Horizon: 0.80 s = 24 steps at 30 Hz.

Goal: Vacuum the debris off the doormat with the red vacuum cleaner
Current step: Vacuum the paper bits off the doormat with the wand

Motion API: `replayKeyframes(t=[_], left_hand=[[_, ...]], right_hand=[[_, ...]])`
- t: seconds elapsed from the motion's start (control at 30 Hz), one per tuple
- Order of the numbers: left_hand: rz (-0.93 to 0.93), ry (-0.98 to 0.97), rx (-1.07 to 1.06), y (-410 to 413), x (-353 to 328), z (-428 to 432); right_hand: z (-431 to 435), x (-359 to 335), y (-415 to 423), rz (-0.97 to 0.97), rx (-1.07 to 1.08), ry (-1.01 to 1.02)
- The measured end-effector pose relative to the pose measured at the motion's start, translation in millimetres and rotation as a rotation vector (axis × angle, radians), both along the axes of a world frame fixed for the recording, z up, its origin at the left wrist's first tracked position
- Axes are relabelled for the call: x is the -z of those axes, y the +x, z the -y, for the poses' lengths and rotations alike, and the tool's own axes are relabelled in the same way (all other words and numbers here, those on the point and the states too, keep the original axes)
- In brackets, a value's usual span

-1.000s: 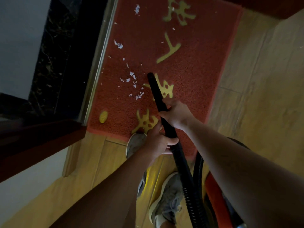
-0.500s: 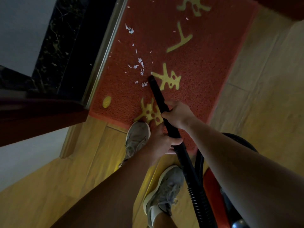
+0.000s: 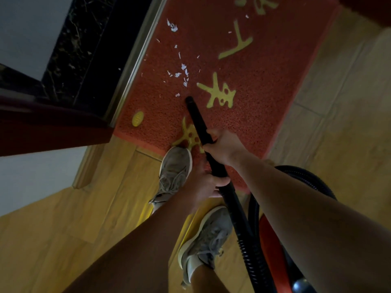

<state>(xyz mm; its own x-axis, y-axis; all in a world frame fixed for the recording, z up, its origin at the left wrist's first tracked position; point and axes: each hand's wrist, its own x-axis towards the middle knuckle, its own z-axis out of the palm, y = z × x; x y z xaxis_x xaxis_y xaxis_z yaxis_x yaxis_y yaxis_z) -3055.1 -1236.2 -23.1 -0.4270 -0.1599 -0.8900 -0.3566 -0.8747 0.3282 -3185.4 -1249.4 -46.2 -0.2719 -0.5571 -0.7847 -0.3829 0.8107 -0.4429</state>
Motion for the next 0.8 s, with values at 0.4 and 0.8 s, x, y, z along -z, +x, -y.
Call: replayKeyframes(t=[0.4, 0.8], left_hand=[[0.006, -0.034, -0.096, 25, 2, 8], [-0.005, -0.066, -0.068, 43, 15, 29]], right_hand=[[18, -2, 25, 0.035, -0.052, -0.011], [41, -3, 38, 0.018, -0.066, -0.018]])
